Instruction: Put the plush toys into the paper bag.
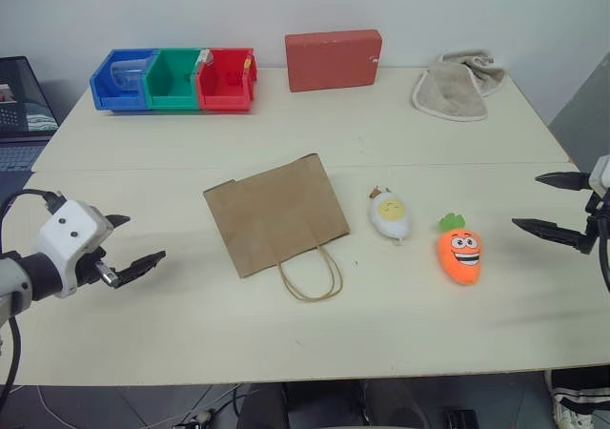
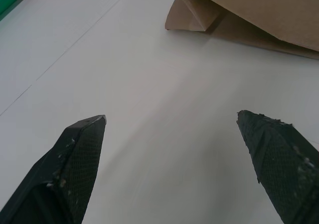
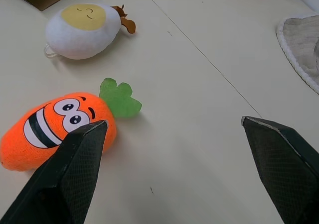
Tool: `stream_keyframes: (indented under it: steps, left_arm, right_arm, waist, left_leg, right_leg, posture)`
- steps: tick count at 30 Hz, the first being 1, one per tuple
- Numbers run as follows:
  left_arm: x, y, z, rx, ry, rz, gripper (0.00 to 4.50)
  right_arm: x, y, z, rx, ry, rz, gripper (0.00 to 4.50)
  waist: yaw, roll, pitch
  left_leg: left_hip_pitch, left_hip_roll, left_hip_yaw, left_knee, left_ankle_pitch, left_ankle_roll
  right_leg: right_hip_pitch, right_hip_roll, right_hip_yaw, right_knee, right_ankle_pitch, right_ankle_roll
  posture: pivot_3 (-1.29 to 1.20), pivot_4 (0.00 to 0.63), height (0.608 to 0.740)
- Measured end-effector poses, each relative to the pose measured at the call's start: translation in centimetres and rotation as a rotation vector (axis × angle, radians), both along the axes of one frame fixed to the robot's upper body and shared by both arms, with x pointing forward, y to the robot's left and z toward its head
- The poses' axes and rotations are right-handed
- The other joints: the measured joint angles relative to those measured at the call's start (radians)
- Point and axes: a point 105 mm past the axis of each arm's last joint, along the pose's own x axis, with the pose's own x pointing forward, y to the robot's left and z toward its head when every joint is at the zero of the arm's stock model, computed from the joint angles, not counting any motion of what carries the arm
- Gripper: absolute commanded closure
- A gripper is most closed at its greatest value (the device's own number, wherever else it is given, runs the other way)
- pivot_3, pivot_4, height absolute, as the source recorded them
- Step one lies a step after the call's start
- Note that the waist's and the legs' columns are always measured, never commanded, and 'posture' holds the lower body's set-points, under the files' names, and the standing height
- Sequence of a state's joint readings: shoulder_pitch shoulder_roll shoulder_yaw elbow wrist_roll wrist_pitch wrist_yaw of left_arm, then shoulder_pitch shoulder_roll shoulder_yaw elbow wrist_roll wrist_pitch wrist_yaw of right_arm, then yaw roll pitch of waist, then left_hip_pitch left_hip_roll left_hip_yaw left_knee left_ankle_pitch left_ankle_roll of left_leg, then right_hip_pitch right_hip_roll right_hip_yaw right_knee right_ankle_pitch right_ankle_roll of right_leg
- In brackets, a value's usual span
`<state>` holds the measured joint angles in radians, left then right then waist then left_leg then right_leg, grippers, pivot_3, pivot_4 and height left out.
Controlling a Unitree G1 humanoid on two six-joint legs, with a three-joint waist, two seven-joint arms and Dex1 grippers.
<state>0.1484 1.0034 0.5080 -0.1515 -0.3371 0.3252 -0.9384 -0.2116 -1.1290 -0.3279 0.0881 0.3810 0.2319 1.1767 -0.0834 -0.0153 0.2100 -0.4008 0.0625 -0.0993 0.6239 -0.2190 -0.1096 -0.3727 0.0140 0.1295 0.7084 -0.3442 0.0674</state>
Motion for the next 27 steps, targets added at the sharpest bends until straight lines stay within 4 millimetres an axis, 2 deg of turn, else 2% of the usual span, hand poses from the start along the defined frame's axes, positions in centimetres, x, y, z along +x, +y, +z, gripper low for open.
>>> stream_keyframes:
  steps: [9,27]
  left_arm:
    - [-0.57,0.45,0.37,-0.047,-0.009,0.024,0.00]
    - [-0.49,0.41,0.79,-0.040,-0.042,0.011,0.00]
  right_arm:
    - [0.20,0.53,-0.83,-0.002,0.021,0.020,0.00]
    - [0.56,0.78,-0.38,-0.001,-0.002,0.032,0.00]
  waist:
    - [0.000,0.000,0.000]
    - [0.000,0.000,0.000]
  left_leg:
    - [0.000,0.000,0.000,0.000,0.000,0.000]
    - [0.000,0.000,0.000,0.000,0.000,0.000]
  right_leg:
    - [0.000,0.000,0.000,0.000,0.000,0.000]
    - [0.000,0.000,0.000,0.000,0.000,0.000]
  posture:
    - [0.00,0.150,0.740]
    - [0.00,0.150,0.740]
